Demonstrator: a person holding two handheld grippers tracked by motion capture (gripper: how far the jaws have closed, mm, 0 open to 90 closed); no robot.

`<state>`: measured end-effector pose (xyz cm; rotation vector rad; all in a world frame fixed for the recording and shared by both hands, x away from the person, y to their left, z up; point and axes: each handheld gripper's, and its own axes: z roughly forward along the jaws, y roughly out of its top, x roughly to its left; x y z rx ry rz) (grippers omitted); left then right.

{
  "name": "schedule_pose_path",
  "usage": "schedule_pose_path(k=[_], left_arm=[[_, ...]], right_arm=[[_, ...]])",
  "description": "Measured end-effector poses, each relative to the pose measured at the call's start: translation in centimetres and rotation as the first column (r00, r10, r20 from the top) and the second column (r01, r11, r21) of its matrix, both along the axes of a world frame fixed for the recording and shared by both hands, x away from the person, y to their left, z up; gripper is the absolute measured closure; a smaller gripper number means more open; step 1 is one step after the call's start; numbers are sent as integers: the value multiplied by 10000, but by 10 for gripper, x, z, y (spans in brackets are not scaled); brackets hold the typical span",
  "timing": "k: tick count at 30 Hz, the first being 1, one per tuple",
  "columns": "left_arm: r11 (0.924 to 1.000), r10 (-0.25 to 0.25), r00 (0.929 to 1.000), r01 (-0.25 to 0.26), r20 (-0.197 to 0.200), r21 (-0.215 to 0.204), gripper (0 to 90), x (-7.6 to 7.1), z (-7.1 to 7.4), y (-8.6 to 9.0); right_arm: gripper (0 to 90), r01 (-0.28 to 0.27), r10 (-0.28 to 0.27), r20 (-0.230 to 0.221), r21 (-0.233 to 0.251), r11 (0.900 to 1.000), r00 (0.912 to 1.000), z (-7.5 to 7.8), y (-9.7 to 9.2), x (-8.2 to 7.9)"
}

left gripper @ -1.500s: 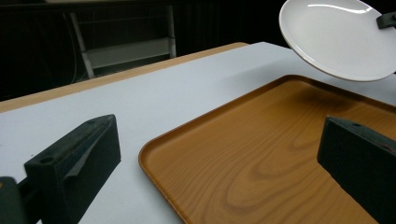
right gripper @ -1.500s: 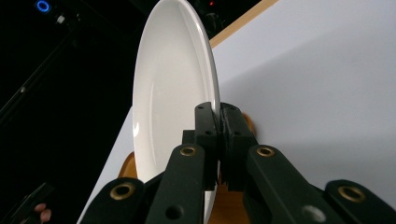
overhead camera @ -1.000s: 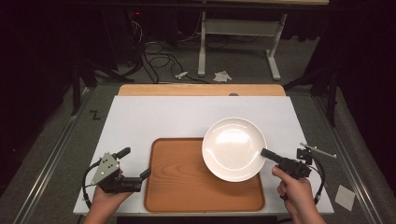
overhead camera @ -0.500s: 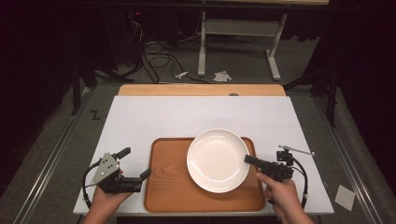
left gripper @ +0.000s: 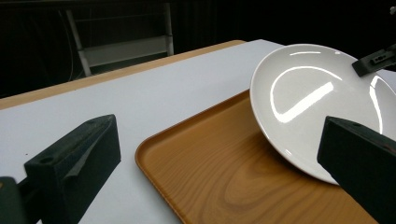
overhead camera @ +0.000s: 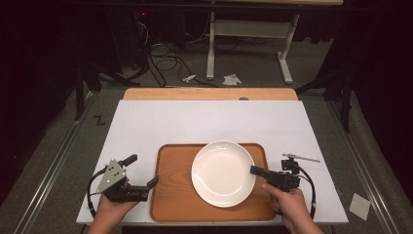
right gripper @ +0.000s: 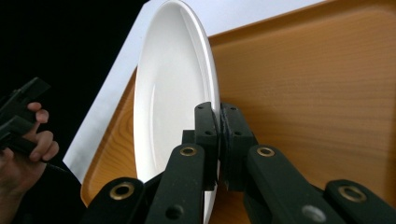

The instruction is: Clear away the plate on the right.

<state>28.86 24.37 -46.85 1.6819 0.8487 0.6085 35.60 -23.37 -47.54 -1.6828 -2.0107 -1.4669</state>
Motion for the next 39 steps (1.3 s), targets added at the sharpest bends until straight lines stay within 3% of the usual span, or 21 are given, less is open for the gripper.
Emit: schedule_pose_path(k=[17,39], left_arm=[[10000,-83,9999,83,-72,-37,2,2,-1,-1],[10000,-70,9999,69,-79,-41,2,2,-2,-1]], right_arm=[[888,241,-247,-618,-103,9997,9978,-12,-8,5],[872,217,-236,-825,-239,9995,9963,-19,-9,12]])
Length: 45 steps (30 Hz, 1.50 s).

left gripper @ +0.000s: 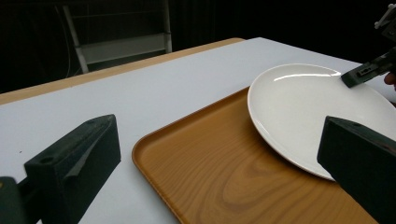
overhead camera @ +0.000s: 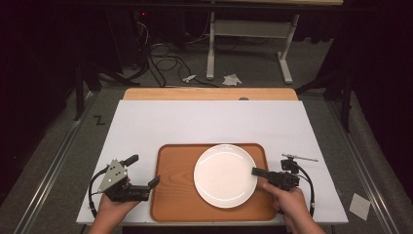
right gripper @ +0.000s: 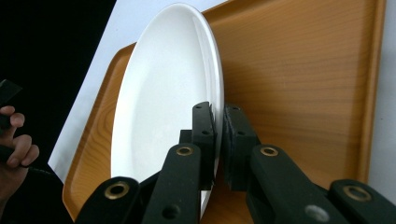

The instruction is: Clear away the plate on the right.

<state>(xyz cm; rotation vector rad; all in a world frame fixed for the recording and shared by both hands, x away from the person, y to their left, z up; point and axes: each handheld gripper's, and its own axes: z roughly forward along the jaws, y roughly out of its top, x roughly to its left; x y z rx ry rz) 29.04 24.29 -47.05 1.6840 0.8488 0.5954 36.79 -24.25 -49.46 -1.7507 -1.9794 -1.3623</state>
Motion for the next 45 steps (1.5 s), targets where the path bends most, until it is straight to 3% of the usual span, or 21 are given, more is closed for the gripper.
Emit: schedule_pose_path(k=[17,29,34,38,41,45], left_arm=[[9999,-100,9999,100,107,-37,2,-2,2,1],[9997,-176,9998,179,-128,164,2,0,0,-4],[9997,-162,9998,163,-101,158,2,0,0,-3],[9998,-135,9998,136,-117,123,2,0,0,-3],[9998,-119,9999,120,-109,132,2,-1,1,-2],[10000,-41,9998,42,-169,76,2,0,0,-2]], right_arm=[[827,268,-297,-357,-809,9964,9989,-6,4,2],[779,-62,-29,-488,-1847,9828,9988,-8,9,4],[734,-155,68,-473,-1871,9822,9989,-9,11,3],[677,-107,66,-228,-1828,9831,9997,-6,10,2],[631,-89,130,205,-1850,9827,9997,-1,8,1],[562,-49,331,1163,-2354,9719,9927,10,4,-2]])
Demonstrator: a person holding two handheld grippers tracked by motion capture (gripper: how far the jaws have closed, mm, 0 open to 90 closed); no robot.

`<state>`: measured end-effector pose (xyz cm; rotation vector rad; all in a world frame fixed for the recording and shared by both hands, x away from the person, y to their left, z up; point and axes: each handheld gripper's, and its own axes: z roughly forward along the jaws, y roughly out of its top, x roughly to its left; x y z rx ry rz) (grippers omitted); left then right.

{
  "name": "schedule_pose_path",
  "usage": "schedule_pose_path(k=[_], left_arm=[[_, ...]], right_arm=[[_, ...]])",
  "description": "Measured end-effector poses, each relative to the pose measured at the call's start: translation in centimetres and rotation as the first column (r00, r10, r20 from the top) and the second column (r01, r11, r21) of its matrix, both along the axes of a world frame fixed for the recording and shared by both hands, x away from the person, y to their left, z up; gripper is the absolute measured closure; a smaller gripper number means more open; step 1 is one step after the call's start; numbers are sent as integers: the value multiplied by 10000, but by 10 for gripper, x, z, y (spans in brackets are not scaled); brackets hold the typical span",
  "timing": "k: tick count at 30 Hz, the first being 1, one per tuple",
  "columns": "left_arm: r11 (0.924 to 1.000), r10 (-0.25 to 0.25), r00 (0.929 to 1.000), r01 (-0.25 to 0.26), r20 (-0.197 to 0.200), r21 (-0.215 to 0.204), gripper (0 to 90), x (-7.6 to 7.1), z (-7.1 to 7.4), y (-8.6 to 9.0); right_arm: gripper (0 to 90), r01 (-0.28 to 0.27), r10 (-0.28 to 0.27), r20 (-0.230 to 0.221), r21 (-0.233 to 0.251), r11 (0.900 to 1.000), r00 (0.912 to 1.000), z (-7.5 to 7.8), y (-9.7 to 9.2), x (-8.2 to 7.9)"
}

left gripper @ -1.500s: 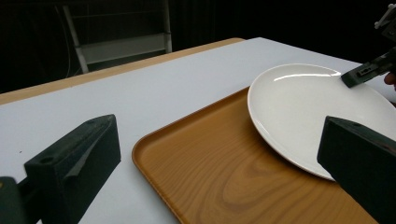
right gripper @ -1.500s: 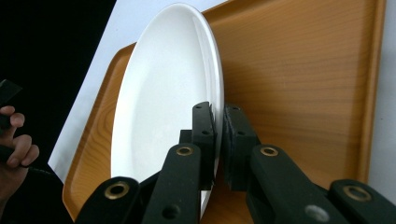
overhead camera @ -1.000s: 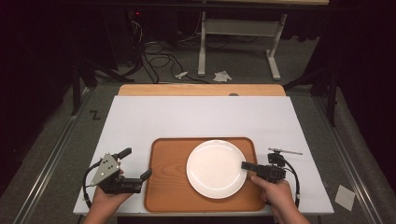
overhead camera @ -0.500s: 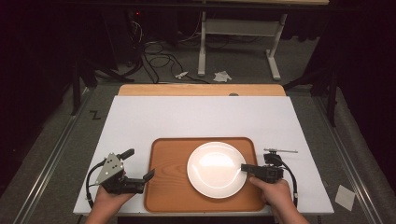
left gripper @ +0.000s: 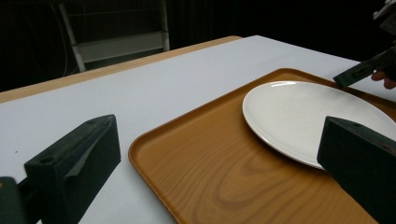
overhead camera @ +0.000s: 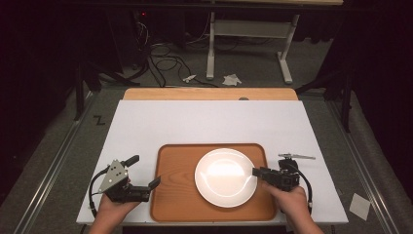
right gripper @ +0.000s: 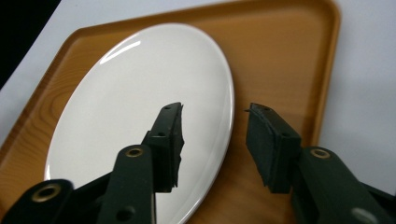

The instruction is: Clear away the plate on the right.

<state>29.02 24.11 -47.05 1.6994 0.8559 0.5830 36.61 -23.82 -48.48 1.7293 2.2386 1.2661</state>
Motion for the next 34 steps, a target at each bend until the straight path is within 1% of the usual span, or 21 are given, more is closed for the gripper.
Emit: schedule_pose_path(k=[3,4,5,7,8,9,12,13,14,15,16,17,19,20,22,23,25,27,30,31,34], left_arm=[[10000,42,10000,-42,-38,-13,2,0,0,0],[10000,42,10000,-42,-38,-13,2,0,0,0],[10000,35,10000,-35,-30,6,2,0,0,0],[10000,60,10000,-60,-59,-11,2,0,0,1],[10000,60,10000,-60,-59,-11,2,0,0,1],[9999,88,9999,-88,-95,-50,2,0,0,1],[9999,121,9998,-122,-131,-78,2,0,-1,1],[9998,144,9998,-146,-162,-103,2,0,-1,0],[9998,144,9998,-146,-162,-103,2,0,-1,0],[9998,156,9997,-158,-197,-101,2,1,-1,0],[9998,156,9997,-158,-197,-101,2,1,-1,0],[9999,135,9996,-137,-247,-68,2,1,-1,0],[9999,128,9993,-131,-351,-99,2,1,-1,-1],[9999,126,9992,-128,-378,-74,2,1,-1,-2],[9999,140,9991,-143,-389,-56,2,1,-1,-3],[9999,155,9990,-157,-412,-61,2,2,-1,-4],[9998,183,9989,-184,-429,-23,2,2,-1,-5],[9998,222,9989,-222,-414,11,2,2,0,-6],[9997,230,9988,-231,-423,-14,2,1,0,-6],[9997,226,9988,-227,-427,-28,2,1,0,-6],[9997,233,9990,-235,-393,-62,2,0,1,-5]], right_arm=[[510,6,21,707,-394,9992,9975,8,-2,-4],[510,6,21,707,-394,9992,9975,8,-2,-4],[474,-80,175,1142,-833,9965,9933,12,-3,-7],[433,-115,276,1508,-1067,9942,9882,17,-4,-10],[433,-115,276,1508,-1067,9942,9882,17,-4,-10],[383,-87,301,1848,-1156,9933,9823,24,-8,-13],[310,-66,339,2367,-1152,9933,9710,34,-17,-17],[263,-177,493,2704,-1183,9928,9615,36,-21,-18],[263,-177,493,2704,-1183,9928,9615,36,-21,-18],[197,-187,596,3222,-1288,9915,9448,40,-29,-23],[197,-187,596,3222,-1288,9915,9448,40,-29,-23],[135,-147,565,3674,-1156,9932,9284,43,-37,-28],[96,8,478,4148,-1163,9932,9087,46,-45,-34],[63,106,379,4274,-1105,9938,9033,46,-48,-37],[10,191,252,4651,-904,9957,8849,43,-54,-43],[9,225,237,4728,-919,9955,8809,41,-56,-46],[8,174,393,4970,-1089,9939,8669,38,-57,-47],[9,70,427,4847,-1004,9949,8736,36,-57,-44],[8,-61,608,4779,-1153,9933,8763,33,-55,-41],[9,-60,586,4722,-1122,9937,8795,32,-55,-41],[9,-53,548,4735,-1053,9944,8791,32,-55,-41]])
